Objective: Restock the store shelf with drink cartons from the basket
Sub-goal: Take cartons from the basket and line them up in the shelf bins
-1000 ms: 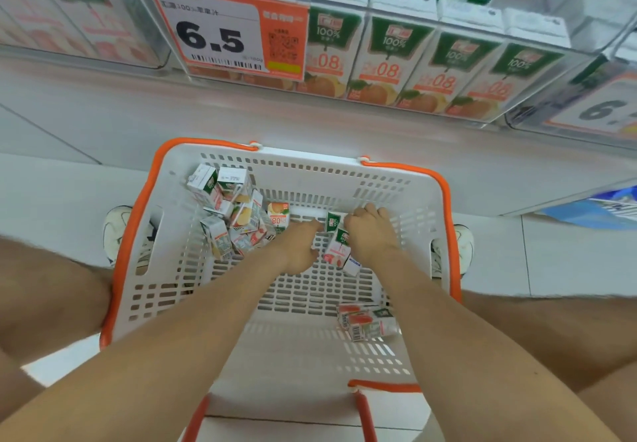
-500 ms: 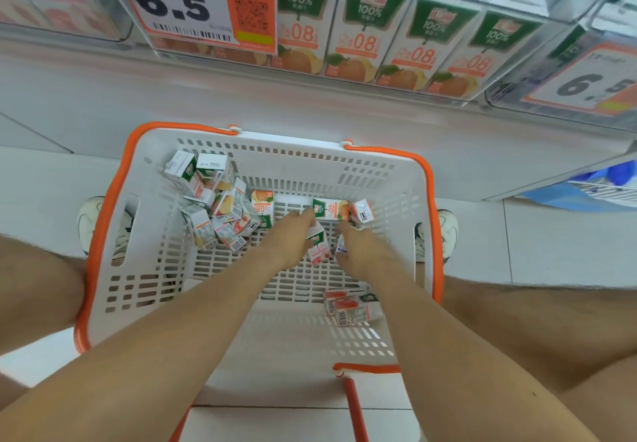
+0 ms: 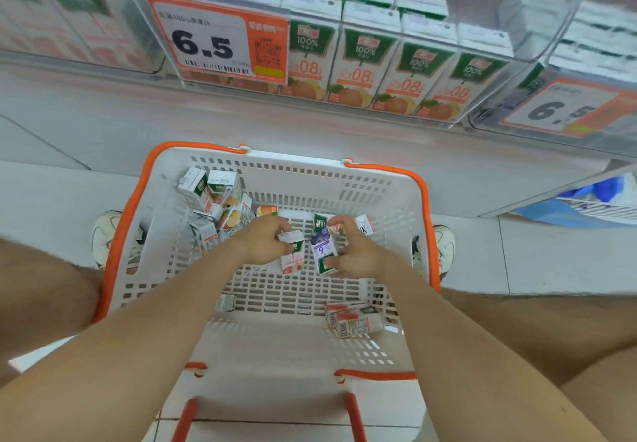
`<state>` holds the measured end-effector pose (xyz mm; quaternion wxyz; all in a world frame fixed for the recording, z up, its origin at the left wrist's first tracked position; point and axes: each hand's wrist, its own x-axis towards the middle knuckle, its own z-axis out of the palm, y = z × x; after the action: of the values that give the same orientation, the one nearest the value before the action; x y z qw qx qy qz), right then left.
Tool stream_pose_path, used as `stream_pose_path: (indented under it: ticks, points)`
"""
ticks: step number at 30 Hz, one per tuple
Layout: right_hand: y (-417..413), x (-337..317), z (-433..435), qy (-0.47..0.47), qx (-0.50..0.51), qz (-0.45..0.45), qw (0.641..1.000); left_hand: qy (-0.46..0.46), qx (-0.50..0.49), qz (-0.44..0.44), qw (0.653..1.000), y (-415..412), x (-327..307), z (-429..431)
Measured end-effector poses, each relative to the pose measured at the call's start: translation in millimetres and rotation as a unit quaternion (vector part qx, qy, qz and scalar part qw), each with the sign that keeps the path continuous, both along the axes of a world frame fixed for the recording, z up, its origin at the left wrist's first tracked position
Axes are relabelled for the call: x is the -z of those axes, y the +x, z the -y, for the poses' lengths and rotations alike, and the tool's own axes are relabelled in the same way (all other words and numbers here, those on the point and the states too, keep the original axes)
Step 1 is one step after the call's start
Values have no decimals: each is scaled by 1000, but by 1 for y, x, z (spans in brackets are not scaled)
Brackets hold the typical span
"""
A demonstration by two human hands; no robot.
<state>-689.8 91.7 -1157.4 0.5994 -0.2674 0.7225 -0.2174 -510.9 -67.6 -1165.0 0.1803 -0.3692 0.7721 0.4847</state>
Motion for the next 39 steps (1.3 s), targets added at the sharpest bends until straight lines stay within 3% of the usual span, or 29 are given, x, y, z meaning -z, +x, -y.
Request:
stream_pose_path:
  ticks: [2,5,8,11,15,19,22,25,29,31,34,37,39]
  points:
    - [2,-19,7,13,52,2,999,32,-21,-4,999,4,-20,4]
    - [5,-47,16,-13,76,-116,990,35,-23,-23,999,11,-53,9]
    - [3,-91,25,-74,7,-213,974,22,-15,-35,999,14,-95,12]
    - [-5,-139,29,-104,-91,-206,969,5,1,-65,998,10,-141,11]
    - [-13,-187,31,-119,-130,-243,954,-3,-16,-127,992,7,-188,3]
    - [-14,-232,33,-194,-183,-366,891,-28,-25,-205,978,1,-223,-8]
    - [-18,-270,24,-248,-189,-483,818,-24,-38,-289,956,-13,-257,-18]
    - [-32,-308,7,-307,-107,-575,750,-45,-57,-377,923,-39,-295,-29]
    - [-59,-346,-10,-402,59,-567,716,-93,-84,-461,878,-80,-333,-36]
    - [-78,-361,-18,-439,138,-552,695,-127,-92,-476,865,-98,-347,-35]
    - [-120,-371,-19,-421,199,-607,644,-215,-66,-445,867,-119,-359,-29]
    - [-161,-373,-7,-367,166,-663,631,-288,-48,-416,861,-134,-358,-19]
    - [-177,-374,4,-346,77,-709,609,-286,-50,-414,863,-142,-353,-15]
